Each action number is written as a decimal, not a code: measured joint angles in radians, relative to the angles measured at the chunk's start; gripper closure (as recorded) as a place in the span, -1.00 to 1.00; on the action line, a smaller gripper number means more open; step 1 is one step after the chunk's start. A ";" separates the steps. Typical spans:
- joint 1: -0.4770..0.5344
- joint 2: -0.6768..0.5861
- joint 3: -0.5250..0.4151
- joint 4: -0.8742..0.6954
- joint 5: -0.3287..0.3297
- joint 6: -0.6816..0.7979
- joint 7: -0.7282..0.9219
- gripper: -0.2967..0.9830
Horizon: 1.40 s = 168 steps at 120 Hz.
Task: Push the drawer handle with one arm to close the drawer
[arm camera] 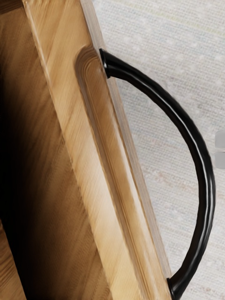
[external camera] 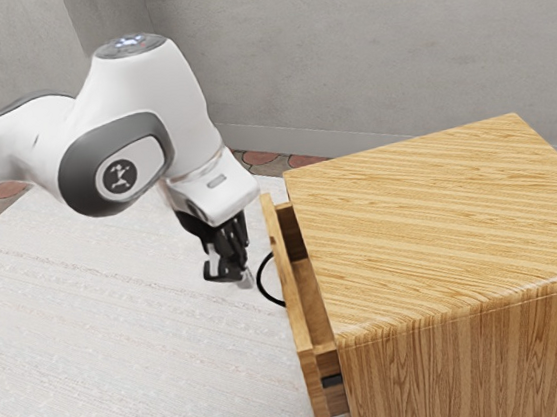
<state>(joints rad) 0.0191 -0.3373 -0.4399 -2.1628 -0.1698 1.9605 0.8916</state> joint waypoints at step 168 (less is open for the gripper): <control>0.059 -0.133 -0.003 -0.025 -0.017 -0.033 -0.049 0.19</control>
<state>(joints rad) 0.0783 -0.4703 -0.4430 -2.1876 -0.1867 1.9273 0.8431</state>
